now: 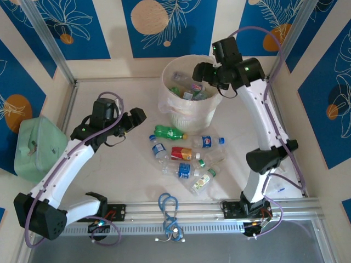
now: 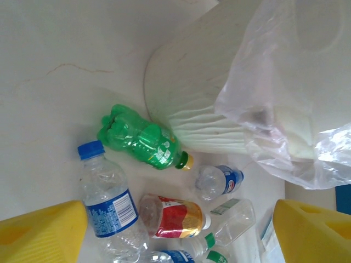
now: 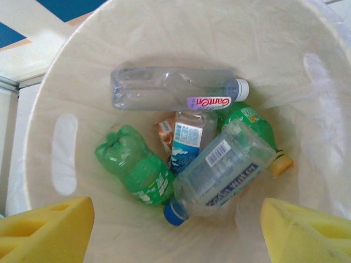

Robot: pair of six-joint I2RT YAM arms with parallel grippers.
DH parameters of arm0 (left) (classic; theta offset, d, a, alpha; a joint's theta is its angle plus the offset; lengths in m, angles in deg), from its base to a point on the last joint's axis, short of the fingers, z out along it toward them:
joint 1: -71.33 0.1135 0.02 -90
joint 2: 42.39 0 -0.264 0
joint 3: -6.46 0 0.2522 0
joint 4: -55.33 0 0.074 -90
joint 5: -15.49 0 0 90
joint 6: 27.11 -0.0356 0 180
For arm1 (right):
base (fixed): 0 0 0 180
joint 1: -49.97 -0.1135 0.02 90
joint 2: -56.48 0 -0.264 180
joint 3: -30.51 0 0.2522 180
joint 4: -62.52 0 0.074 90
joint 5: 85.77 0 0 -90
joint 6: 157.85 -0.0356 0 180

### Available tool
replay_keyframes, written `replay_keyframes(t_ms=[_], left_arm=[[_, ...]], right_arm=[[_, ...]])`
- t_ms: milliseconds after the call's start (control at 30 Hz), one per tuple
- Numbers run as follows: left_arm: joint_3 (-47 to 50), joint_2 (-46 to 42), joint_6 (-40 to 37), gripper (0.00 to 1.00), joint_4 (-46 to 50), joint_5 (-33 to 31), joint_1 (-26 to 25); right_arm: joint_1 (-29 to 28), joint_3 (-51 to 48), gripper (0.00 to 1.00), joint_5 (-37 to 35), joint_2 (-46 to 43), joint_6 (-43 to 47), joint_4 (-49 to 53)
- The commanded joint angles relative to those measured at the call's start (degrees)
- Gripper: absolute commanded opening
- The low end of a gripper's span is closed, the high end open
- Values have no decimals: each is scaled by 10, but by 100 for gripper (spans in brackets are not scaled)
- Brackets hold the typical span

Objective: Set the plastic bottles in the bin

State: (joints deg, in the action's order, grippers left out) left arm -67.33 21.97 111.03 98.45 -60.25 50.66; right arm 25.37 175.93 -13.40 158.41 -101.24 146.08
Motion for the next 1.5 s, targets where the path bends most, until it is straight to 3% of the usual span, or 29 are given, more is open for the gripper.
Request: replay_keyframes(t_ms=[0,267,433,533,800,1133,1467], left_arm=[[14,-13,8,87,3,-6,-4],[38,0,24,85,-3,3,-4],[51,-1,31,86,-14,11,-3],[53,-2,30,86,-15,11,-4],[61,-3,27,86,-15,14,-4],[62,-1,20,86,-17,22,-4],[66,6,25,86,-29,29,-3]], right_arm=[[-18,-55,79,-46,-90,2,13],[-48,-316,79,-86,-277,-79,10],[-65,-462,79,-55,-357,-170,29],[-110,-548,78,-41,-382,-248,33],[-236,-712,78,6,-372,-458,12],[-234,-816,76,108,-327,-521,-104],[-212,-868,75,126,-309,-528,-158]])
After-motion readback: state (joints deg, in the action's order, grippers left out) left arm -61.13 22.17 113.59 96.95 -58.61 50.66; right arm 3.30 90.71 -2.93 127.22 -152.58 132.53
